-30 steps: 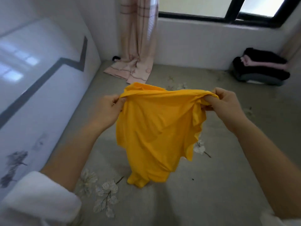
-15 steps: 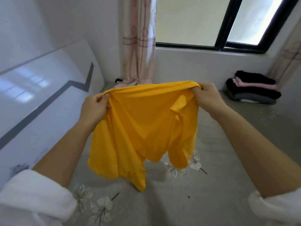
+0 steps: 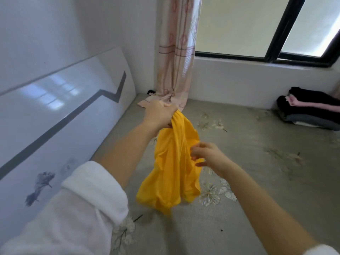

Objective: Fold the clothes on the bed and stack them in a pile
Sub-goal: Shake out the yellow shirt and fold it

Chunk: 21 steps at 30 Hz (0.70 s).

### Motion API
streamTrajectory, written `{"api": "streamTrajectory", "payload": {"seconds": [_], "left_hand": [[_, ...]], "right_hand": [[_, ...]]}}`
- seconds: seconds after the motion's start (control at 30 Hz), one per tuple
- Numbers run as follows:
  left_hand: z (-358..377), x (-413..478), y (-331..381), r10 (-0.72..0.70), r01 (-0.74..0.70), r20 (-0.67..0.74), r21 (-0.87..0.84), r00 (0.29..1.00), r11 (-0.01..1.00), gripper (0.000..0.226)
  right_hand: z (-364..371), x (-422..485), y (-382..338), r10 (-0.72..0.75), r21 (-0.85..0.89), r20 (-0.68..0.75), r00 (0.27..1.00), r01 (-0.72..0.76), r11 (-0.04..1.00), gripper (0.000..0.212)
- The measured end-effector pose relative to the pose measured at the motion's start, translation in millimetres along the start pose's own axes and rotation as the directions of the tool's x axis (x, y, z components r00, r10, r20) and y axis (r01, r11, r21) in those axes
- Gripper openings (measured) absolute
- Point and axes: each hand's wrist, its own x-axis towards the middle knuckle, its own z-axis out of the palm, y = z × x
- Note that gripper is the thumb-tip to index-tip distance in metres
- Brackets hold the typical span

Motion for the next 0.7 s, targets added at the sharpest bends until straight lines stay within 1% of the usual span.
{"api": "streamTrajectory", "payload": {"seconds": [0.03, 0.07, 0.1, 0.13, 0.17, 0.23, 0.27, 0.3, 0.37, 0.43, 0.5, 0.53, 0.6, 0.67, 0.7], "left_hand": [[8.5, -0.9, 4.7, 0.011, -0.011, -0.009, -0.008, 1.000, 1.000, 0.035], [16.2, -2.0, 8.6, 0.015, -0.015, 0.000, -0.030, 1.000, 0.999, 0.033], [22.5, -3.5, 11.4, 0.013, -0.012, 0.028, -0.066, 1.000, 0.998, 0.029], [26.5, -4.7, 12.6, 0.014, -0.006, 0.072, -0.101, 0.997, 0.995, 0.025], [27.4, -6.4, 12.1, 0.019, -0.005, 0.123, -0.118, 0.992, 0.993, 0.021], [21.4, -8.7, 3.0, 0.023, -0.006, 0.209, -0.083, 0.978, 0.997, 0.020], [15.6, -10.1, -5.7, 0.002, 0.011, 0.229, -0.056, 0.974, 0.998, 0.023], [9.1, -12.5, -16.4, -0.023, 0.033, 0.230, -0.040, 0.973, 0.999, 0.025], [-3.2, -21.4, -42.6, -0.050, 0.057, 0.195, -0.030, 0.980, 0.998, 0.022], [-10.5, -34.0, -70.8, -0.076, 0.082, 0.152, -0.031, 0.985, 0.996, 0.021], [-13.6, -48.0, -97.1, -0.128, 0.138, 0.166, -0.047, 0.978, 0.989, 0.020], [-13.7, -54.4, -107.4, -0.159, 0.172, 0.203, -0.050, 0.966, 0.984, 0.019], [-11.6, -64.8, -121.2, -0.210, 0.229, 0.327, -0.021, 0.921, 0.973, 0.018], [-7.1, -70.8, -126.2, -0.226, 0.246, 0.467, 0.019, 0.855, 0.969, 0.018], [-4.5, -72.3, -125.7, -0.225, 0.246, 0.528, 0.031, 0.819, 0.969, 0.019]], "right_hand": [[16.4, -1.5, 7.6, 0.054, -0.086, 0.152, 0.987, -0.042, 0.995, 0.031], [29.7, 0.6, 14.7, 0.064, -0.146, 0.220, 0.973, -0.032, 0.989, 0.038], [38.9, 3.5, 18.9, 0.025, -0.157, 0.208, 0.978, 0.008, 0.988, 0.037], [42.7, 5.2, 18.5, -0.036, -0.121, 0.133, 0.991, 0.052, 0.991, 0.028], [40.6, 6.8, 14.4, -0.062, -0.017, 0.047, 0.997, 0.063, 0.998, 0.019], [22.8, 11.5, 1.4, -0.058, 0.259, -0.048, 0.997, 0.068, 0.964, 0.012], [9.9, 12.6, -6.9, -0.055, 0.347, -0.079, 0.995, 0.079, 0.935, 0.010], [-2.4, 13.0, -15.6, -0.053, 0.388, -0.113, 0.992, 0.093, 0.917, 0.008], [-20.7, 12.9, -32.1, -0.028, 0.413, -0.154, 0.988, 0.090, 0.906, 0.011], [-28.8, 12.1, -46.0, -0.008, 0.433, -0.143, 0.990, 0.070, 0.899, 0.015], [-29.7, 10.8, -57.9, -0.003, 0.439, -0.126, 0.992, 0.058, 0.897, 0.017], [-28.5, 10.1, -63.9, -0.002, 0.439, -0.120, 0.993, 0.055, 0.897, 0.016], [-23.2, 9.3, -75.7, 0.001, 0.424, -0.121, 0.993, 0.051, 0.904, 0.015], [-16.9, 9.1, -87.1, -0.001, 0.386, -0.136, 0.991, 0.054, 0.921, 0.018], [-13.9, 8.9, -92.5, -0.004, 0.372, -0.143, 0.990, 0.057, 0.926, 0.022]]}}
